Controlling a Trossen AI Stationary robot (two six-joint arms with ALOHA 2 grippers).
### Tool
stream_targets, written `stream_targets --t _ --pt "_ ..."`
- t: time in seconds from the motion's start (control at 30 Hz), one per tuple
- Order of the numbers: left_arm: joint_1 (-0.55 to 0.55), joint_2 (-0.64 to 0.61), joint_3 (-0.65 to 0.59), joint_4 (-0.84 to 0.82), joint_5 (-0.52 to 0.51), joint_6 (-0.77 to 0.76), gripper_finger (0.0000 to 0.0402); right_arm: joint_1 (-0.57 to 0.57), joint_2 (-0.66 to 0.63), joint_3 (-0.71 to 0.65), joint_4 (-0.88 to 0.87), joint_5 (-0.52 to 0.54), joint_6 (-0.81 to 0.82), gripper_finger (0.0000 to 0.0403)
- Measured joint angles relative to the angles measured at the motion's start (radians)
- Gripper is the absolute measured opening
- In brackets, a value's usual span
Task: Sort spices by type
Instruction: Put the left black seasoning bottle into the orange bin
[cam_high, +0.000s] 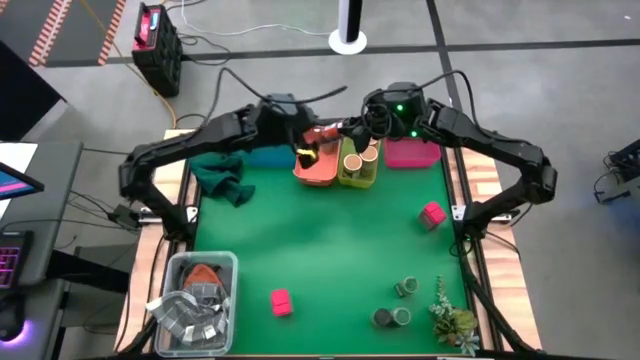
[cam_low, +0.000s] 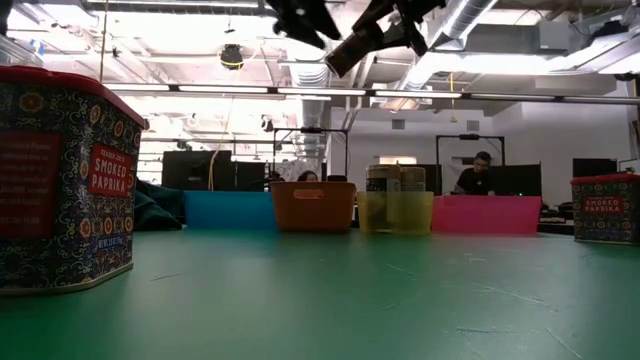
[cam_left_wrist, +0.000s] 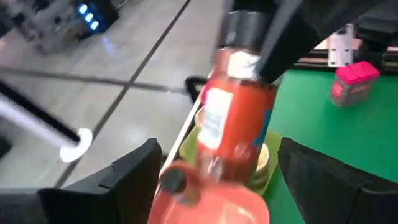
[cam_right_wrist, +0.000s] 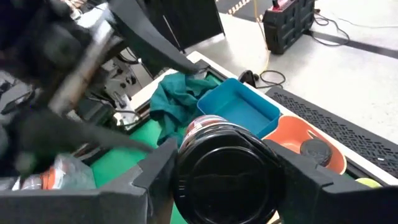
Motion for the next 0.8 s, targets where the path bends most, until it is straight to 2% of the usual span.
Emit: stream_targets --t 0.2,0.3,0.57,0.8 --pt "-0.001 -0.126 -0.005 -0.159 -0.039 -0.117 0.0308 0.000 0.083 0.001 0.008 0.005 -0.039 0.0233" --pt "-0.016 -0.192 -0.045 -0.197 -0.061 -0.159 0.0308 0.000 0.153 0.001 0.032 0.008 -0.048 0.0233" --pt "-0.125 -0.402 -0.282 -0.138 -0.191 -0.292 0.0308 -0.003 0.329 0.054 0.046 0.030 -0.087 0.0234" --pt "-0.211 -0.531 -0.482 -0.044 -0.200 -0.489 0.0308 0.018 0.498 0.196 -0.028 0.135 -0.155 0.0235"
